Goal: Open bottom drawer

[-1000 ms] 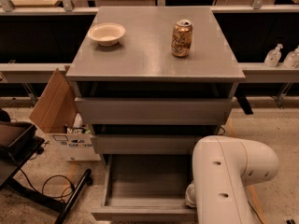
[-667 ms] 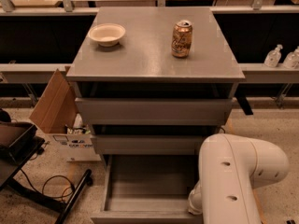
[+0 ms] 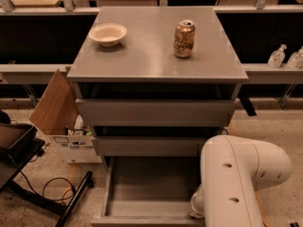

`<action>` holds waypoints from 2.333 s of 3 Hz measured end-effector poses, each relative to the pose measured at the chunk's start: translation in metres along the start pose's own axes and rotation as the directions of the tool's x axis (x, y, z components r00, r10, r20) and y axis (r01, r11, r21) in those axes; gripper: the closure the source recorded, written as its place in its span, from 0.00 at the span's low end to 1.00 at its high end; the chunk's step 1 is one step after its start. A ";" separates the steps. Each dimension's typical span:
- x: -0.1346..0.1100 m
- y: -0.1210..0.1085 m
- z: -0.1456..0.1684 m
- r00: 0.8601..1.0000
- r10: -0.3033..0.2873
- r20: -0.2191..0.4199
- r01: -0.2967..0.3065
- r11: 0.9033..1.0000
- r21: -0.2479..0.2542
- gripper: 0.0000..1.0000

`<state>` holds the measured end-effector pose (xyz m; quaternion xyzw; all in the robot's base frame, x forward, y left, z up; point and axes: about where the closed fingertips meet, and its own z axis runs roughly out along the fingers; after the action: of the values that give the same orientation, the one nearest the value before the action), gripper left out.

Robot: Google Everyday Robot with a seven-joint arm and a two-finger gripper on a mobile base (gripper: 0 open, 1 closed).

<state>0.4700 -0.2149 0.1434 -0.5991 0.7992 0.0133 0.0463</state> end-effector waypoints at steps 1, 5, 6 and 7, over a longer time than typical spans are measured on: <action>0.000 0.001 0.001 1.000 0.000 0.000 0.000 1.000 -0.002 0.61; 0.000 0.003 0.001 1.000 0.000 0.000 0.000 1.000 -0.006 0.00; 0.000 0.004 0.002 1.000 -0.001 -0.001 0.001 1.000 -0.008 0.17; 0.000 0.006 0.003 1.000 -0.001 -0.001 0.001 1.000 -0.010 0.41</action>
Offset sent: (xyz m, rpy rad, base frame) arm -0.0009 0.0003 -0.0007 0.0003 0.0016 0.0003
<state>0.4647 -0.2130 0.1401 -0.5996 0.7989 0.0171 0.0431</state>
